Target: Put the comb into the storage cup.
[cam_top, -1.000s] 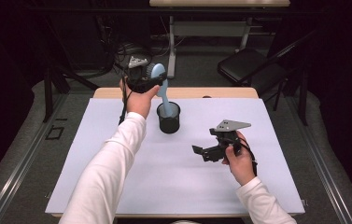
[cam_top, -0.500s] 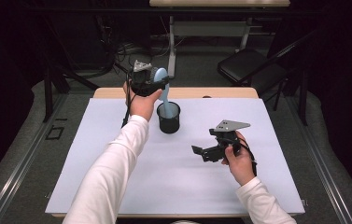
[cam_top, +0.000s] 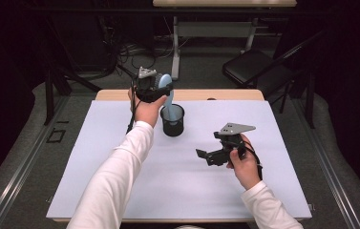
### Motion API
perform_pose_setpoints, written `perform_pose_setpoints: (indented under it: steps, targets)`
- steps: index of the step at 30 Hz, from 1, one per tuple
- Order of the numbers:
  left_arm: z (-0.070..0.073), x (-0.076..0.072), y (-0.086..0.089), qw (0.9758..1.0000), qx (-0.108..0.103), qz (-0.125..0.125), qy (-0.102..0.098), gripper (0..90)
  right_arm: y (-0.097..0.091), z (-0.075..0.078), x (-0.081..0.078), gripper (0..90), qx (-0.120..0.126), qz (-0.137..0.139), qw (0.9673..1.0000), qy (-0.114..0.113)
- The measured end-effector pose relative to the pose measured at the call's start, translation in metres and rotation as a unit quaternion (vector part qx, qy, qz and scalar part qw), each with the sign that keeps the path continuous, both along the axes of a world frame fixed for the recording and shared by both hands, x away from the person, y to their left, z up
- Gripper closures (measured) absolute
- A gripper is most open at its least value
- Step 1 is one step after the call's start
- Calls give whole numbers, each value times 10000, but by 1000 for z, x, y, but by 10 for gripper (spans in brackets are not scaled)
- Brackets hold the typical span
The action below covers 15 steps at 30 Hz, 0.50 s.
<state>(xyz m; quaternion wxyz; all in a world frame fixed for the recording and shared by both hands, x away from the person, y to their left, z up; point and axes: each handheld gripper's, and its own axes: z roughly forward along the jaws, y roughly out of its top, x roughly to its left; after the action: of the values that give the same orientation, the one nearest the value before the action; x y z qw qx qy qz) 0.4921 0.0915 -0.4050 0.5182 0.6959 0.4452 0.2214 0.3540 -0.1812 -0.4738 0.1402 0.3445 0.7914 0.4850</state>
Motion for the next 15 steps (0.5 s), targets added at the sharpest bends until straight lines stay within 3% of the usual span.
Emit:
perform_pose_setpoints:
  steps: [15]
  targets:
    - [-14,-1,-4,10000,63,-42,45,483,0,-1,0,24,-2,15,10000,11]
